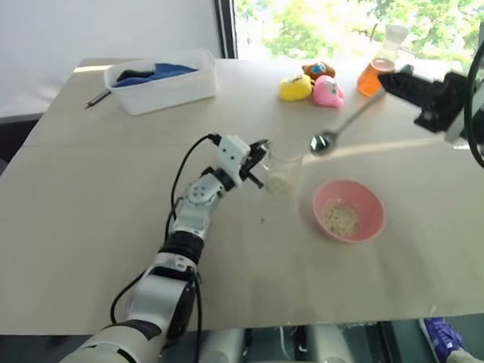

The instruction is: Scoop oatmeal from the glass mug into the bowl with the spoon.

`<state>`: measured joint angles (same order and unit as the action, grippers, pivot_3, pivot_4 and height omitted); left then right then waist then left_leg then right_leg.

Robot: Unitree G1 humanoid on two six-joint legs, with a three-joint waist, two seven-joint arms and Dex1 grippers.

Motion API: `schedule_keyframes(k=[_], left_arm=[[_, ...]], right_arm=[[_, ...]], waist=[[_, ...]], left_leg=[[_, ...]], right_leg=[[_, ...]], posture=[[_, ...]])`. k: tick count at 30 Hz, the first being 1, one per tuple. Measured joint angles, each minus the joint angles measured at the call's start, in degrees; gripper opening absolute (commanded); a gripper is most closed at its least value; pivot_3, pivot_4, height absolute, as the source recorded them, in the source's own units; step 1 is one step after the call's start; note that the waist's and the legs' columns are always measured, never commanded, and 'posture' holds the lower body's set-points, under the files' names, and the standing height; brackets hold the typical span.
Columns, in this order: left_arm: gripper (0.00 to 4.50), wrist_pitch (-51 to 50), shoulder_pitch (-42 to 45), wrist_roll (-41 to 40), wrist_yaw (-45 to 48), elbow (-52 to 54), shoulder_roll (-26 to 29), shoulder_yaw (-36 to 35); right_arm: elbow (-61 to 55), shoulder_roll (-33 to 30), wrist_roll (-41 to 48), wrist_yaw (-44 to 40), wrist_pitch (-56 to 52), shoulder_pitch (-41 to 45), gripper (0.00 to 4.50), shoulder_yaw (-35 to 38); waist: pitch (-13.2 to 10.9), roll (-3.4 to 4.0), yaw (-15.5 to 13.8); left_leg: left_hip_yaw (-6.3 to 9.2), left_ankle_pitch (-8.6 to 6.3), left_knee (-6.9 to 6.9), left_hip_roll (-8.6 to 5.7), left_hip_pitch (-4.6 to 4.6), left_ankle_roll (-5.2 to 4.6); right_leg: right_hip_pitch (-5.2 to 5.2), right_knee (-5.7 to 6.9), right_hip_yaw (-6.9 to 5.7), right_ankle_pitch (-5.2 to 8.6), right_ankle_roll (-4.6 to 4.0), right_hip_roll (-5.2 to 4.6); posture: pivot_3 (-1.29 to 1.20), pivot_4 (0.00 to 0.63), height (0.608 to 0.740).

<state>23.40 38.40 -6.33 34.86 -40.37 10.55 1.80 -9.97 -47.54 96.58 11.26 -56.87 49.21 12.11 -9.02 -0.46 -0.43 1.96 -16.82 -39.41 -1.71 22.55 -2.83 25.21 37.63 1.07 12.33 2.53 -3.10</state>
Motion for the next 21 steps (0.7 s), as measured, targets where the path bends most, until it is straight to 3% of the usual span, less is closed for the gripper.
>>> schedule_keyframes(k=[8, 21], left_arm=[[0.02, -2.87, -2.41, -0.06, 0.31, 4.90, 0.42, 0.06], [0.02, -6.84, -8.50, -0.07, -2.98, 14.25, 0.70, -0.16]], right_arm=[[3.75, 11.04, -4.66, 1.51, 0.64, 2.64, 0.00, -5.30], [3.47, 13.23, -17.75, -7.95, -3.06, 1.73, 0.00, -8.45]], waist=[[0.01, -0.01, -0.12], [0.02, 0.01, 0.15]], left_leg=[[-0.02, 0.00, -0.01, -0.02, 0.20, 0.00], [-0.02, 0.00, -0.01, -0.02, 0.20, 0.01]], right_leg=[[0.15, -0.03, -0.02, 0.00, 0.01, -0.03], [0.19, 0.02, -0.01, 0.00, 0.00, -0.03]], posture=[[0.00, 0.150, 0.740], [0.00, 0.150, 0.740]])
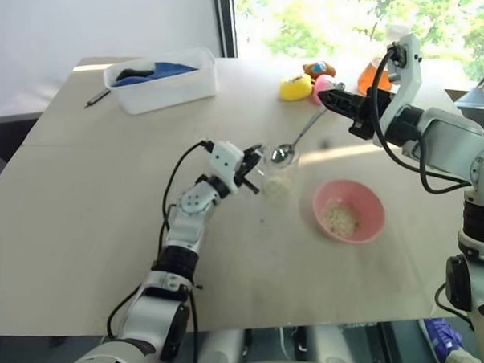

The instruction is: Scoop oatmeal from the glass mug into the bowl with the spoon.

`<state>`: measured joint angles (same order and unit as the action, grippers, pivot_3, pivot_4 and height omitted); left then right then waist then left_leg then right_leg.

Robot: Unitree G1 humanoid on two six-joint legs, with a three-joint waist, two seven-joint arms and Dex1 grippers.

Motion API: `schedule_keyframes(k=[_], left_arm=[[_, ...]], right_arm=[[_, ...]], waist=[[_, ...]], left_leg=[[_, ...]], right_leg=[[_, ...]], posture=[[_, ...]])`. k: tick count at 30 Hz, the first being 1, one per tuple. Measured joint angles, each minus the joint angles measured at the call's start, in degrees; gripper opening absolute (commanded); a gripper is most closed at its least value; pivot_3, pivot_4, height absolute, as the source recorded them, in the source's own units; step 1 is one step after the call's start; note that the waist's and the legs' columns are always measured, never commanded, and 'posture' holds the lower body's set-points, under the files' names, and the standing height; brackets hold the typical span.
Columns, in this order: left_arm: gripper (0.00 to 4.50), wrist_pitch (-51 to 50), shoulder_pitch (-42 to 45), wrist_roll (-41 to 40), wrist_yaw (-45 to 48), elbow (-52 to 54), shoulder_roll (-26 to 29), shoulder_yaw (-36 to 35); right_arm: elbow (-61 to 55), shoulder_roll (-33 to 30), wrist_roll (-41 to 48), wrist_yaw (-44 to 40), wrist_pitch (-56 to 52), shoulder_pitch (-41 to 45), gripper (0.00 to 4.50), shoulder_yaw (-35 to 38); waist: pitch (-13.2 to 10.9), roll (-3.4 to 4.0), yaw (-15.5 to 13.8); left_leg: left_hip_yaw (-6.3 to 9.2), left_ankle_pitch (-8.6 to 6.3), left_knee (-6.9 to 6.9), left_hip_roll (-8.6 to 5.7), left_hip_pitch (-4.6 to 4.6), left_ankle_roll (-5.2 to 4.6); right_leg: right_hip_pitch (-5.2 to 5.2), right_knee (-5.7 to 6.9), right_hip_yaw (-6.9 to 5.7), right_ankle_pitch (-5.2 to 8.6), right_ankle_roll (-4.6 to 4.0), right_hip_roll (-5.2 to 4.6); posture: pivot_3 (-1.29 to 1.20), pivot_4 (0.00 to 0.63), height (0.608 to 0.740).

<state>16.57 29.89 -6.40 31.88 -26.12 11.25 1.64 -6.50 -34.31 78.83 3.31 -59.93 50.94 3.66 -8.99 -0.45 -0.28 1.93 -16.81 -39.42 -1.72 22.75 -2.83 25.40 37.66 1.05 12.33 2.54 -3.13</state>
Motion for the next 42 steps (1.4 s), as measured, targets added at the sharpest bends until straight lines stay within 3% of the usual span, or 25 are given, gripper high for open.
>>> schedule_keyframes(k=[2, 3, 4, 10, 19, 20, 21, 24, 34, 39, 42], left_arm=[[0.02, -0.31, -0.91, -0.04, -0.49, 1.16, 0.20, 0.00], [0.00, -0.53, -1.08, -0.04, -0.68, 1.50, 0.30, 0.00], [0.00, -0.76, -1.30, -0.05, -0.87, 1.86, 0.41, -0.01], [0.00, -1.28, -1.89, -0.11, -1.80, 2.63, 1.31, -0.99], [0.00, -1.25, -1.64, -0.55, -2.20, 2.13, 2.35, -1.61], [0.79, -1.25, -1.60, -0.57, -2.18, 2.10, 2.35, -1.61], [1.03, -1.31, -1.58, -0.50, -2.15, 1.69, 2.52, -1.59], [2.50, -1.26, -1.58, -0.23, -2.15, 0.60, 2.97, -1.58], [2.50, -1.72, -4.67, 0.12, -1.69, 3.90, 3.74, -1.58], [2.50, -6.21, -14.88, -3.40, 1.27, 18.12, 7.83, -2.03], [2.50, -9.41, -21.59, -7.22, 2.43, 28.01, 11.20, -5.00]], right_arm=[[-0.63, 0.14, -1.26, -1.51, -0.62, 0.00, 0.00, -0.28], [-1.08, 0.37, -1.86, -2.01, -0.82, 0.00, 0.72, -0.37], [-1.38, 0.51, -2.41, -2.43, -0.97, 0.00, 0.93, -0.43], [-1.65, 1.70, -6.15, -5.22, -0.91, 0.06, 3.88, -0.31], [-0.10, 2.66, -12.76, -6.83, 0.60, 0.68, 3.88, 2.64], [-0.08, 2.91, -13.25, -6.99, 0.60, 0.68, 3.93, 2.93], [-0.07, 3.14, -13.72, -7.30, 0.62, 0.68, 3.93, 3.14], [-0.04, 3.88, -15.51, -8.06, 0.62, 0.68, 3.93, 3.42], [-0.60, 5.03, -17.46, -9.47, 0.25, -0.03, 3.93, 4.69], [-4.49, 2.92, -18.58, -12.19, 0.83, -5.24, 3.93, 6.31], [-6.29, -1.85, -25.34, -15.92, 5.35, -11.98, 3.93, 6.10]], waist=[[0.00, 0.00, 0.07], [0.00, 0.00, 0.13], [0.00, 0.00, 0.21], [0.00, 0.00, 1.03], [0.00, 0.00, 1.06], [0.00, 0.00, 1.04], [0.00, 0.00, 1.05], [0.00, 0.01, 1.03], [0.00, 0.01, 1.09], [-0.01, 0.01, 1.05], [-0.01, 0.01, 0.50]], left_leg=[[0.00, 0.00, 0.00, 0.00, -0.01, 0.00], [0.00, 0.00, 0.00, 0.00, -0.01, 0.00], [0.00, 0.00, 0.00, 0.00, -0.02, 0.00], [0.01, 0.00, 0.00, 0.00, -0.04, -0.01], [0.00, 0.00, 0.00, -0.02, -0.05, 0.00], [0.01, 0.00, 0.00, -0.01, -0.05, 0.00], [0.00, 0.00, 0.00, -0.02, -0.05, 0.00], [0.00, 0.00, 0.00, -0.02, -0.03, 0.01], [0.00, 0.01, 0.05, -0.01, 0.00, 0.03], [0.01, 0.03, 0.14, 0.01, 0.12, 0.09], [0.04, 0.00, 0.12, -0.02, 0.16, 0.04]], right_leg=[[0.00, 0.01, 0.00, 0.00, 0.00, 0.00], [0.00, 0.02, 0.00, 0.00, 0.00, 0.00], [0.00, 0.03, 0.00, 0.00, 0.00, 0.00], [0.00, 0.07, 0.00, 0.00, 0.00, 0.00], [0.02, 0.09, 0.00, 0.00, 0.00, 0.00], [0.02, 0.09, 0.00, 0.00, -0.01, 0.00], [0.02, 0.09, 0.01, 0.00, 0.00, 0.00], [0.04, 0.09, 0.00, 0.00, 0.00, 0.00], [0.09, 0.07, 0.06, 0.00, -0.01, -0.02], [0.18, -0.05, 0.28, 0.00, -0.01, -0.08], [0.17, -0.08, 0.21, 0.00, -0.01, -0.16]], posture=[[0.00, 0.150, 0.740], [0.00, 0.150, 0.740], [0.00, 0.150, 0.740], [0.00, 0.150, 0.740], [0.00, 0.150, 0.740], [0.00, 0.150, 0.740], [0.00, 0.150, 0.740], [0.00, 0.150, 0.740], [0.00, 0.150, 0.740], [0.00, 0.150, 0.740], [0.00, 0.150, 0.740]])
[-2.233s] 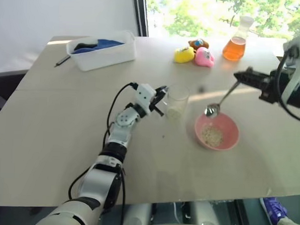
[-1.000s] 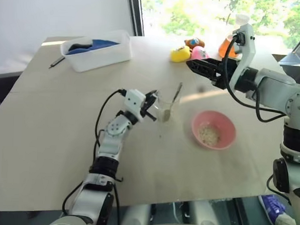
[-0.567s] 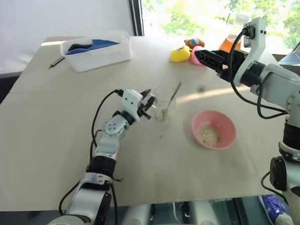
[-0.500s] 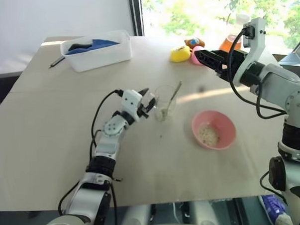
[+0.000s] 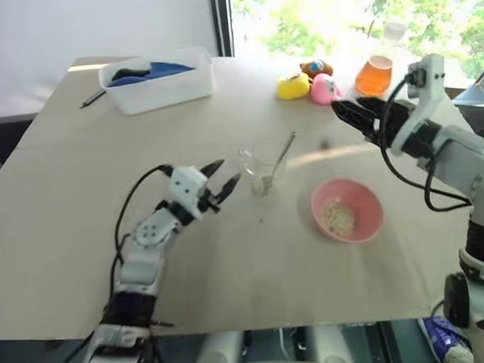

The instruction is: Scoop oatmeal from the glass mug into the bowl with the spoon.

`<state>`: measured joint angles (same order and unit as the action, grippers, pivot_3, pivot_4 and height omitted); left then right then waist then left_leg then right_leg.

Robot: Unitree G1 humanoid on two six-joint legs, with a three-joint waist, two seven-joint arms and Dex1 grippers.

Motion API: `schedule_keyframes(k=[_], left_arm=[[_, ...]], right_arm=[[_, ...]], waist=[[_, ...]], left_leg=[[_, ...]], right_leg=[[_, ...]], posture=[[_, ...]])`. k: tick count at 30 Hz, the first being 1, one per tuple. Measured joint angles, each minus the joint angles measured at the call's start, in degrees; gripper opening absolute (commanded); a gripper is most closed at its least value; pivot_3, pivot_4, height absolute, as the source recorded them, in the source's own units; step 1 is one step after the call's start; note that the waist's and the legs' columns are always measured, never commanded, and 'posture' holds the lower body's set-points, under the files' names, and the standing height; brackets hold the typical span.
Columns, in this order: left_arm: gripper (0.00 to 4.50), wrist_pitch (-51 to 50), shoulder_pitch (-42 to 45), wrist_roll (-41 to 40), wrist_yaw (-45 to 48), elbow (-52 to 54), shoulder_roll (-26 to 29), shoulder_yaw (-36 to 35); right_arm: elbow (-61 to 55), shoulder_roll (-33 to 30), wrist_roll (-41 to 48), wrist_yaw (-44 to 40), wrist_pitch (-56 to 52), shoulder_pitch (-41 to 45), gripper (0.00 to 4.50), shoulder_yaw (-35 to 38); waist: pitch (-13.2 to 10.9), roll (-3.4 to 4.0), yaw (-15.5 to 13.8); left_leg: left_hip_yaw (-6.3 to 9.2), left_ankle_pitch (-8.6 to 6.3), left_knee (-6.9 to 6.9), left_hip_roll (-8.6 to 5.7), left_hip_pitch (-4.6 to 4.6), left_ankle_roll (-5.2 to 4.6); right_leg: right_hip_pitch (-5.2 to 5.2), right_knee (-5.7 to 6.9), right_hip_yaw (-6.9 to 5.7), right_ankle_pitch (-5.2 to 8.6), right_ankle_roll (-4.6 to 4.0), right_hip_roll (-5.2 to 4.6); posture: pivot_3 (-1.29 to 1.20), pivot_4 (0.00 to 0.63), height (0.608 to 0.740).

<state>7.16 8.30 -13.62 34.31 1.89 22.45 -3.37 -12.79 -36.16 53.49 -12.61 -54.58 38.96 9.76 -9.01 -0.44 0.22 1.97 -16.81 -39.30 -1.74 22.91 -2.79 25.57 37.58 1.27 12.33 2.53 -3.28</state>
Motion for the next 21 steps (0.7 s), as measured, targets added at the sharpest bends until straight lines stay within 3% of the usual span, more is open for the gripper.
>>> schedule_keyframes(k=[3, 4, 6, 8, 10, 16, 21], left_arm=[[2.50, -2.52, -5.21, -3.43, 1.16, 6.55, 3.33, -3.68], [2.92, -3.35, -7.58, -4.32, 1.87, 7.66, 4.28, -4.89], [3.09, -4.25, -9.76, -5.15, 2.51, 8.19, 5.08, -5.74], [3.93, -5.49, -14.50, -6.79, 4.51, 9.83, 6.17, -6.31], [4.47, -6.01, -17.52, -7.22, 5.60, 10.17, 6.78, -7.30], [4.47, -10.45, -22.89, -10.25, 6.71, 14.08, 8.02, -8.46], [4.47, -14.19, -25.21, -10.50, 7.57, 14.41, 10.36, -9.59]], right_arm=[[-0.49, -3.37, -6.84, -8.51, 9.86, -9.98, 3.93, 1.17], [-0.09, -3.46, -8.14, -11.75, 12.78, -13.79, 3.93, 2.48], [0.56, -3.62, -8.50, -15.06, 14.99, -17.08, 3.93, 3.93], [2.19, -7.19, -10.41, -23.98, 20.46, -25.04, 4.44, 6.72], [5.06, -8.71, -12.17, -28.82, 23.17, -29.39, 4.50, 8.54], [15.50, -8.97, -15.04, -41.33, 31.79, -36.17, 4.50, 11.38], [21.92, -9.27, -18.31, -49.32, 37.21, -38.00, 4.50, 10.73]], waist=[[0.01, -0.01, -0.27], [0.00, 0.01, -0.23], [-0.02, 0.07, -0.13], [-0.03, 0.06, -0.06], [-0.03, 0.05, -0.06], [-0.12, 0.12, 0.29], [-0.15, 0.18, 0.50]], left_leg=[[0.00, -0.01, 0.00, 0.01, -0.08, -0.02], [0.00, -0.02, 0.01, 0.01, -0.15, -0.02], [-0.04, -0.02, -0.01, 0.00, -0.18, -0.03], [-0.01, -0.03, -0.01, 0.02, -0.30, -0.05], [-0.02, -0.03, -0.01, 0.02, -0.45, -0.06], [-0.02, -0.07, 0.06, 0.25, -1.38, -0.11], [-0.06, -0.07, 0.06, 0.30, -1.42, -0.11]], right_leg=[[-0.09, -0.02, -0.02, 0.00, 0.00, 0.04], [-0.15, -0.02, -0.01, 0.00, 0.00, 0.05], [-0.14, 0.05, 0.03, 0.00, 0.00, 0.07], [-0.25, 0.03, -0.03, 0.01, -0.01, 0.11], [-0.39, -0.01, -0.08, 0.01, -0.01, 0.12], [-1.50, -0.52, -0.18, 0.14, -0.17, 0.31], [-1.54, -0.58, -0.25, 0.09, -0.11, 0.39]], posture=[[0.00, 0.150, 0.740], [0.00, 0.150, 0.740], [0.00, 0.150, 0.740], [0.00, 0.150, 0.740], [0.00, 0.150, 0.740], [0.00, 0.150, 0.740], [0.00, 0.150, 0.740]])
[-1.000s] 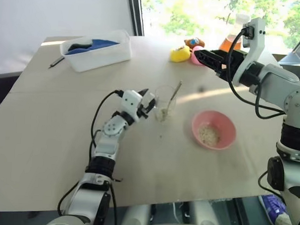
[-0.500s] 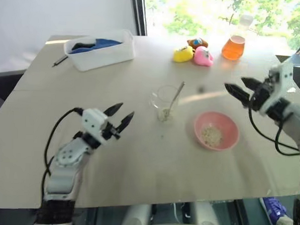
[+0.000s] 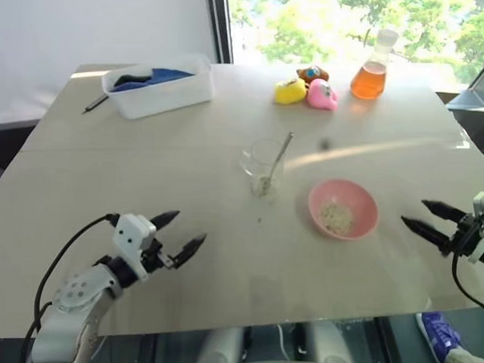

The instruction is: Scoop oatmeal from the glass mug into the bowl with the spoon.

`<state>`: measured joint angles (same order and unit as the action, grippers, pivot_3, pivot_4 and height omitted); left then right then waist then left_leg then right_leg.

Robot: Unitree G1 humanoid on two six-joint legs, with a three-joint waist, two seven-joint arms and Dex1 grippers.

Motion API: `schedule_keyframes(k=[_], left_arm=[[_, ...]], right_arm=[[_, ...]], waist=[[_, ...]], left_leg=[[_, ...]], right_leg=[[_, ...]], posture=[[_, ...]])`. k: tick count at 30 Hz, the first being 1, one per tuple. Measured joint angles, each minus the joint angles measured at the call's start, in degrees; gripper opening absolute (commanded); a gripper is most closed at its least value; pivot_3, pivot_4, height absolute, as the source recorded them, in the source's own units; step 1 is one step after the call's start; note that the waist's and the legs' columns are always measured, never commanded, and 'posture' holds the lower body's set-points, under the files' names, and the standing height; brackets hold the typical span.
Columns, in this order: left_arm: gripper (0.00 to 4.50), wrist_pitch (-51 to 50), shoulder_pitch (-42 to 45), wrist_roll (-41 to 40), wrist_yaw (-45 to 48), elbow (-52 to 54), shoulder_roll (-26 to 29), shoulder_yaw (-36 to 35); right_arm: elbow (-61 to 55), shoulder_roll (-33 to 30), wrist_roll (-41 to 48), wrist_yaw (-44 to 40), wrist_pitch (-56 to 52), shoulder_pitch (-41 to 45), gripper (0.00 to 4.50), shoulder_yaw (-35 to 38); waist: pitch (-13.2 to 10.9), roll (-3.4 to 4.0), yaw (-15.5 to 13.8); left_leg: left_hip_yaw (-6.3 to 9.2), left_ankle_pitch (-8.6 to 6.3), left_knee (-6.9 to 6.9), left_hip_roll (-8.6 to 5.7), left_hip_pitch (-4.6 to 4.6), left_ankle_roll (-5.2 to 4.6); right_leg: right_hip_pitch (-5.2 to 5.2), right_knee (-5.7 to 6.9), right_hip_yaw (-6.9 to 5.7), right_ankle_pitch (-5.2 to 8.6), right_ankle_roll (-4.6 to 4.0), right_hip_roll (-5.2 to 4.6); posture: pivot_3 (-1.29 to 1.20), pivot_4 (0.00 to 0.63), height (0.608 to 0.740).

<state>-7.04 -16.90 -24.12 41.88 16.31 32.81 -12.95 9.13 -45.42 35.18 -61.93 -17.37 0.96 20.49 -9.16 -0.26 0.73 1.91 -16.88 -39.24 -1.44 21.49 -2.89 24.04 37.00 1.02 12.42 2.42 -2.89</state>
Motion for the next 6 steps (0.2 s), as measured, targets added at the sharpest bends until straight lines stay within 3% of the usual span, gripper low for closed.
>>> schedule_keyframes(k=[6], left_arm=[[4.47, 0.10, -1.57, 0.34, 0.24, 0.76, -0.07, -0.18]], right_arm=[[3.90, 0.48, -2.56, -2.90, 5.34, 0.26, 4.50, 0.02]], waist=[[0.00, 0.01, -0.13]], left_leg=[[0.04, -0.01, 0.04, 0.00, 0.06, 0.02]], right_leg=[[0.00, -0.11, 0.14, -0.08, 0.07, -0.07]], posture=[[0.00, 0.150, 0.740]])
